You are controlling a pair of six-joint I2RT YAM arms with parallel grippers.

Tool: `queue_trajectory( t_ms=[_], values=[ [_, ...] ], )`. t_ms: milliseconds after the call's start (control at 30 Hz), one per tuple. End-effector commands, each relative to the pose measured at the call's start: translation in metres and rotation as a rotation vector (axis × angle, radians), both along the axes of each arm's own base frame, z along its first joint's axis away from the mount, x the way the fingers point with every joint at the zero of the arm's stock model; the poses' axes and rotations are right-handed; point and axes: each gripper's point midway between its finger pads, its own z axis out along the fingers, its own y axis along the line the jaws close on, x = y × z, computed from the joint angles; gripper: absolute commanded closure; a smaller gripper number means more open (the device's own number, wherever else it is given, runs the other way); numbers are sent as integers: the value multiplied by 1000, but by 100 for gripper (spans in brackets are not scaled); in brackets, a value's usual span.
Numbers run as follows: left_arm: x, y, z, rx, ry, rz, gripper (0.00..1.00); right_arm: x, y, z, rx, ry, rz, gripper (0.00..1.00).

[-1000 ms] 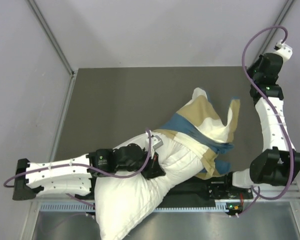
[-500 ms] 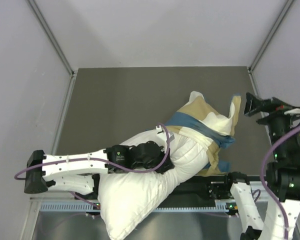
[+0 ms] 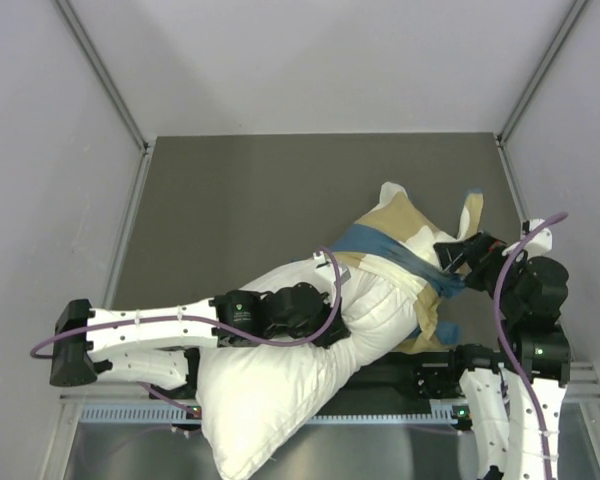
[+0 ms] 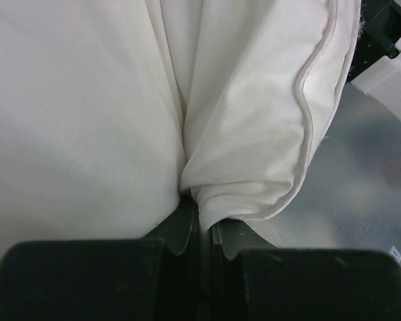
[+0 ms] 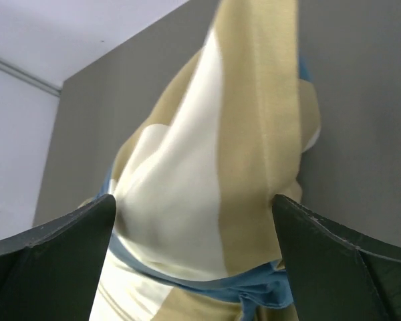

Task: Remove the pillowcase from the pillow
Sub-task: Pull out the pillow

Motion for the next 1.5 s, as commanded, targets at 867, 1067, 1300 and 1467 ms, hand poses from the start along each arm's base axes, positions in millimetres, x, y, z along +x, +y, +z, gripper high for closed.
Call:
queue_trajectory(
  t_ms=[867,1067,1300,1467],
  values=[
    [8,113,-72,231,21,219,100,119,-48,123,-107,-224,-171,100],
    [11,137,-67,230,4,276,100,150,-68,135,-129,-223,-223,100],
    [11,154,-65,243,2,310,100,183,-87,137,-143,-201,-258,100],
    [12,155,-50,185,2,330,100,209,-96,124,-159,-158,-264,100]
  ],
)
